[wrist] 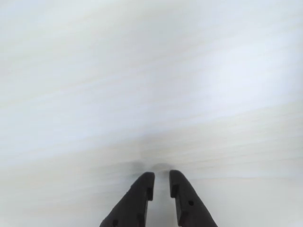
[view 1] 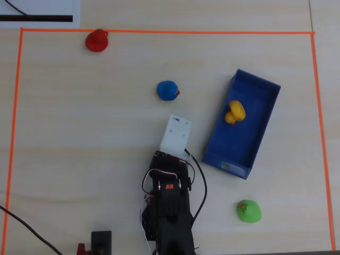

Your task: Grasp yellow duck and put it into box.

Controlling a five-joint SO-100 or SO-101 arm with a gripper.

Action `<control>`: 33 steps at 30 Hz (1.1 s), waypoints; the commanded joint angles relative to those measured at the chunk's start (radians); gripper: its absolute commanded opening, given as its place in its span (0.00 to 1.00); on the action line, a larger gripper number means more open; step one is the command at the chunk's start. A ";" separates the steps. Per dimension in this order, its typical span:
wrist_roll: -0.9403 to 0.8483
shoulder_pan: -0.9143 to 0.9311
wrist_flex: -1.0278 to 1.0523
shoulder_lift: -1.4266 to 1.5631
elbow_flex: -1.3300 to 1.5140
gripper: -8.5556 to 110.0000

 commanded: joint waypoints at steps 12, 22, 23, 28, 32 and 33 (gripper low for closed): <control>-0.032 0.009 0.044 0.002 -0.005 0.10; -0.032 0.003 0.044 0.002 -0.005 0.10; -0.032 0.003 0.044 0.002 -0.005 0.10; -0.032 0.003 0.044 0.002 -0.005 0.10; -0.032 0.003 0.044 0.002 -0.005 0.10; -0.032 0.003 0.044 0.002 -0.005 0.10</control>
